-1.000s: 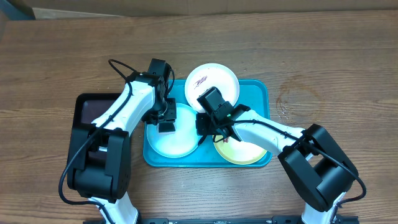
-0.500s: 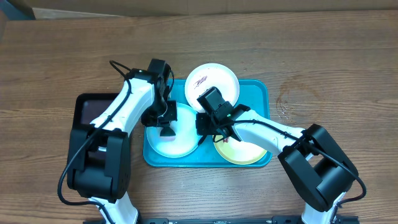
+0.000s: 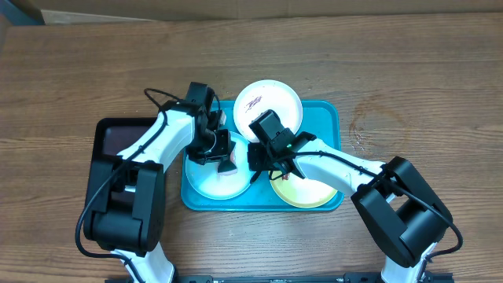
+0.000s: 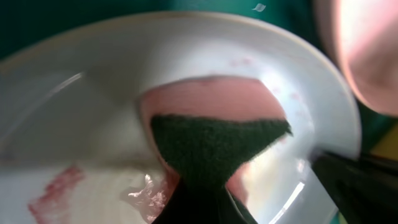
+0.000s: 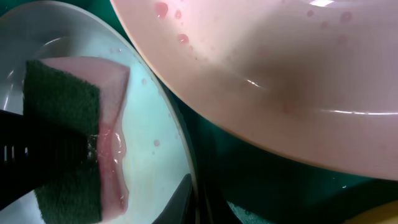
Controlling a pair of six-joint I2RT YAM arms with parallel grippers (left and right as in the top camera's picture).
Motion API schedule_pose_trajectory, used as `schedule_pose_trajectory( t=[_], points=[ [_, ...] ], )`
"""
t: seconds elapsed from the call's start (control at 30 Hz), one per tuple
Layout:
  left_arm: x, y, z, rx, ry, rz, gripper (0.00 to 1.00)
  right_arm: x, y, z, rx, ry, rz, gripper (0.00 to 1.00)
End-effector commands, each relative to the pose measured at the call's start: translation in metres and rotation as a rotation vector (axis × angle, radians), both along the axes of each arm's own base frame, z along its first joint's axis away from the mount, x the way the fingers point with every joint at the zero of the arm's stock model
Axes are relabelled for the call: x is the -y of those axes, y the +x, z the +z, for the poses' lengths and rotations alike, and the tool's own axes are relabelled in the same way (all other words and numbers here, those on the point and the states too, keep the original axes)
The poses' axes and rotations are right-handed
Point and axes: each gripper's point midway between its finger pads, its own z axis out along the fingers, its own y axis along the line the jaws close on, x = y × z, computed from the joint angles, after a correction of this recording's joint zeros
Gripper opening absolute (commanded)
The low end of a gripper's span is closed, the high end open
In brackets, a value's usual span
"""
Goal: Clean dirty plates on tray and stack at the side
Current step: 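Hold the plate rim with the right gripper and scrub with the sponge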
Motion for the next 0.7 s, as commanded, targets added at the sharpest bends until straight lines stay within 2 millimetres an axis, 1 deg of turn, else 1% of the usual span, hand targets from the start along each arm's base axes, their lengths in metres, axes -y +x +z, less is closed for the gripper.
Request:
schedule_pose_trajectory(
  t=[0.0, 0.1, 0.2, 0.3, 0.4, 0.5, 0.57, 0.63, 0.67],
  points=[
    [-0.054, -0.015, -0.026, -0.044, 0.235, 0.112, 0.04, -0.008, 0.006, 0.006, 0.021, 0.018, 0.010, 0.05],
    [-0.090, -0.024, -0.033, -0.054, 0.381, 0.157, 0.04, -0.008, 0.006, 0.006, 0.021, 0.018, 0.010, 0.05],
    [-0.118, -0.030, -0.032, -0.068, 0.501, 0.203, 0.04, -0.008, 0.006, 0.006, 0.022, 0.018, 0.010, 0.05],
    [-0.134, -0.032, -0.025, -0.076, 0.574, 0.234, 0.04, -0.008, 0.006, 0.006, 0.022, 0.018, 0.010, 0.05],
    [-0.141, -0.028, -0.012, -0.080, 0.624, 0.264, 0.04, -0.008, 0.006, 0.006, 0.022, 0.018, 0.010, 0.05],
    [-0.145, -0.017, 0.007, -0.065, 0.654, 0.275, 0.04, -0.008, 0.006, 0.006, 0.022, 0.018, 0.009, 0.05],
    [-0.142, -0.008, 0.022, -0.057, 0.647, 0.279, 0.04, -0.008, 0.006, 0.006, 0.022, 0.018, 0.009, 0.05],
    [-0.133, 0.001, 0.035, -0.052, 0.603, 0.282, 0.04, -0.008, 0.006, 0.006, 0.022, 0.018, 0.009, 0.05],
    [-0.125, 0.005, 0.040, -0.052, 0.556, 0.285, 0.04, -0.008, 0.006, 0.006, 0.022, 0.018, 0.009, 0.05]
  ],
)
